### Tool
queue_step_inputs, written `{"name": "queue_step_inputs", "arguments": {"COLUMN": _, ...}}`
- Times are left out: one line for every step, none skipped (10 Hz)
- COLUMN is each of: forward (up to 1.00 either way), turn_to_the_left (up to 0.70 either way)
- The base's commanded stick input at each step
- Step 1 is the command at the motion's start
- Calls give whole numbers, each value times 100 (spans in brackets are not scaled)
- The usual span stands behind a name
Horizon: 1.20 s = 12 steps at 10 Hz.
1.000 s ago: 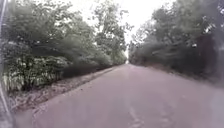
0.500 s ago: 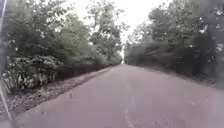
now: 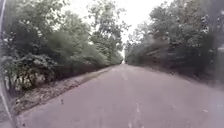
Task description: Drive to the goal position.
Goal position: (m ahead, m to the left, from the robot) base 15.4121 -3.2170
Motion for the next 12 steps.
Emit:
{"name": "queue_step_inputs", "arguments": {"forward": 70, "turn_to_the_left": -29}}
{"name": "queue_step_inputs", "arguments": {"forward": 70, "turn_to_the_left": -20}}
{"name": "queue_step_inputs", "arguments": {"forward": 70, "turn_to_the_left": -8}}
{"name": "queue_step_inputs", "arguments": {"forward": 70, "turn_to_the_left": 0}}
{"name": "queue_step_inputs", "arguments": {"forward": 70, "turn_to_the_left": 0}}
{"name": "queue_step_inputs", "arguments": {"forward": 70, "turn_to_the_left": 0}}
{"name": "queue_step_inputs", "arguments": {"forward": 70, "turn_to_the_left": 0}}
{"name": "queue_step_inputs", "arguments": {"forward": 70, "turn_to_the_left": 0}}
{"name": "queue_step_inputs", "arguments": {"forward": 70, "turn_to_the_left": 0}}
{"name": "queue_step_inputs", "arguments": {"forward": 70, "turn_to_the_left": 0}}
{"name": "queue_step_inputs", "arguments": {"forward": 70, "turn_to_the_left": 0}}
{"name": "queue_step_inputs", "arguments": {"forward": 70, "turn_to_the_left": 0}}
